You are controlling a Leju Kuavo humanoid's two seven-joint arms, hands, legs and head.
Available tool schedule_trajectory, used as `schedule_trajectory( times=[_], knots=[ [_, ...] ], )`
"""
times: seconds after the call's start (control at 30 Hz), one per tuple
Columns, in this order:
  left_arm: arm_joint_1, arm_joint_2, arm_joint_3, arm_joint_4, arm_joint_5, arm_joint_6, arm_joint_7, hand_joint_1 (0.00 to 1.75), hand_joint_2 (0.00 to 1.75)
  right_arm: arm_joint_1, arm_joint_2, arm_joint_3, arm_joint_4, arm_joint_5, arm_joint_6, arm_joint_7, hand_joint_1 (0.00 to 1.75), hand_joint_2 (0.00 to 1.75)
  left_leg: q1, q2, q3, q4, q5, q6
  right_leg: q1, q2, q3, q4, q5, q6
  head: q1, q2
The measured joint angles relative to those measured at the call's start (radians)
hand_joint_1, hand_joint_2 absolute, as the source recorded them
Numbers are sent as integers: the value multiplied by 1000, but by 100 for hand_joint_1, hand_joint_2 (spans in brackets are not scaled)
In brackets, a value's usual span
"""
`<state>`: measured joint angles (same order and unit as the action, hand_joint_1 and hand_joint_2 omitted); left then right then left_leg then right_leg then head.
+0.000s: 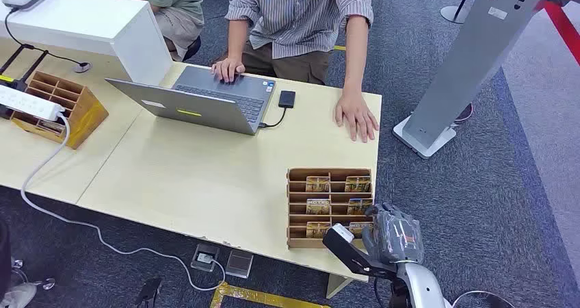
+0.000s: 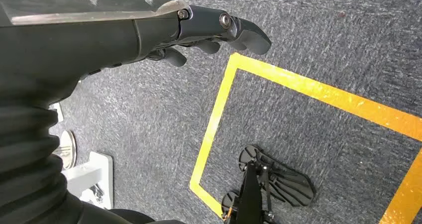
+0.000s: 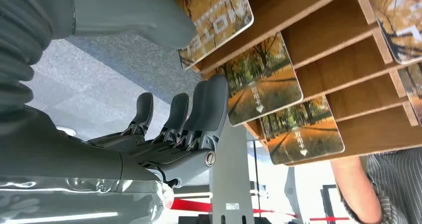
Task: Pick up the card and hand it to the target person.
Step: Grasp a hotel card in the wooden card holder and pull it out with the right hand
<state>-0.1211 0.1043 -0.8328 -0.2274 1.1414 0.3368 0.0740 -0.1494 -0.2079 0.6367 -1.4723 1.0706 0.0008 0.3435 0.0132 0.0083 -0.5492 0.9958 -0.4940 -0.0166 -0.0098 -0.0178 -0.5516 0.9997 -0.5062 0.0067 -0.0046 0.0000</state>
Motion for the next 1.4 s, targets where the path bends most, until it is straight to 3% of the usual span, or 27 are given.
schedule_trajectory(
  times=[0.97, 1.27, 1.4],
  knots=[
    [0, -5, 0, 0, 1, 57, 43, 0, 175, -4, 2, 9, -4, -23, 19, -9, 120, 175, 0, 0, 0, 0, 0, 0, 0, 0, 0, 0, 0, 0, 0, 0],
    [0, -6, 0, 0, 0, 52, 42, 0, 175, -8, 1, 9, -4, -24, 20, -8, 137, 175, 0, 0, 0, 0, 0, 0, 0, 0, 0, 0, 0, 0, 0, 0],
    [0, -6, 0, 0, 0, 52, 42, 0, 175, -8, 1, 9, -4, -24, 20, -7, 159, 175, 0, 0, 0, 0, 0, 0, 0, 0, 0, 0, 0, 0, 0, 0]
  ],
)
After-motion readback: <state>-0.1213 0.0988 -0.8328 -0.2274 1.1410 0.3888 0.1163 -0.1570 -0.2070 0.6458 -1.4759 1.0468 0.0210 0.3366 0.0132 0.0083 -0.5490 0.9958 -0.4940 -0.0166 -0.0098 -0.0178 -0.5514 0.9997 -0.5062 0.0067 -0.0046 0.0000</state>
